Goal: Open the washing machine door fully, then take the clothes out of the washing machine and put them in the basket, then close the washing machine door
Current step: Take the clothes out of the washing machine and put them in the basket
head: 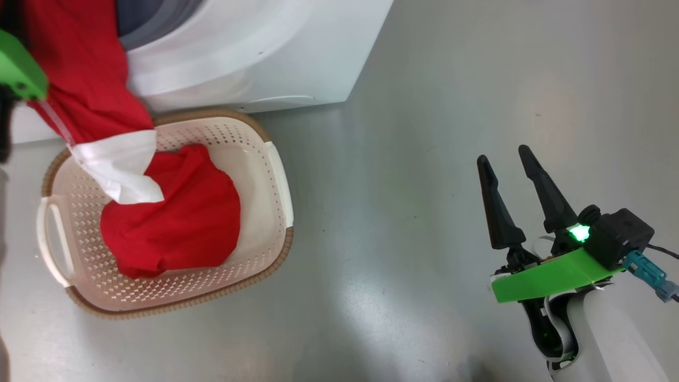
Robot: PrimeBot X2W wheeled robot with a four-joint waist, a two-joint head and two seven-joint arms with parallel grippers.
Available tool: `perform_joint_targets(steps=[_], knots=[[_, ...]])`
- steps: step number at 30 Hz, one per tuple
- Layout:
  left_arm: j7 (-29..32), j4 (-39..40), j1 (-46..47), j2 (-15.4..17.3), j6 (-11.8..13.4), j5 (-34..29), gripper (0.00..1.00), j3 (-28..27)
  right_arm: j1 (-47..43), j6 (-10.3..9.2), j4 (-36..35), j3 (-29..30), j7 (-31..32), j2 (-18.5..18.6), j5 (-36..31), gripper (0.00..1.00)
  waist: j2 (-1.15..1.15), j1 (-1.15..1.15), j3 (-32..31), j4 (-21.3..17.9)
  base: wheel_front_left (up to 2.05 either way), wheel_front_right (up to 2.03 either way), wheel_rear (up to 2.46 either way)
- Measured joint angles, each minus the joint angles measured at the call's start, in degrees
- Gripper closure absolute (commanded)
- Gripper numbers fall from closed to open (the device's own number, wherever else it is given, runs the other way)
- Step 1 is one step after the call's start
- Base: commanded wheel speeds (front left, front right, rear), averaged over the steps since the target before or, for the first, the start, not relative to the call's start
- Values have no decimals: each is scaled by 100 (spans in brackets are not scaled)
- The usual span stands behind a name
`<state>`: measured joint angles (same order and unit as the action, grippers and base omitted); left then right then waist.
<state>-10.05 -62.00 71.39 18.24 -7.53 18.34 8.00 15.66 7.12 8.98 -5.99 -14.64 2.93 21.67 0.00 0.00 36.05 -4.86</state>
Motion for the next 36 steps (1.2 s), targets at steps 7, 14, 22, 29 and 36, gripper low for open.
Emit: perform_joint_targets(steps=[7, 14, 22, 29, 36], knots=[[258, -747, 548, 193, 0, 1, 0, 247, 13, 0, -19, -197, 0, 0, 22, 0, 0, 0, 67, -182, 0, 0, 0], [539, -1066, 655, 296, 0, 48, 0, 435, 12, 0, -59, -238, 0, -1, 60, 0, 0, 0, 101, -353, 0, 0, 0], [740, -1178, 655, 385, 0, 91, 23, 609, 10, 0, -79, -253, 0, -1, 81, 0, 0, 0, 93, -413, 0, 0, 0], [749, -1210, 655, 402, 0, 110, 100, 705, 10, 0, -97, -256, 0, -1, 149, 0, 0, 0, 111, -404, 0, 0, 0], [426, -1227, 653, 398, 0, 178, 100, 813, 12, 0, -96, -242, 0, -1, 149, 0, 0, 0, 100, -370, 0, 0, 0]])
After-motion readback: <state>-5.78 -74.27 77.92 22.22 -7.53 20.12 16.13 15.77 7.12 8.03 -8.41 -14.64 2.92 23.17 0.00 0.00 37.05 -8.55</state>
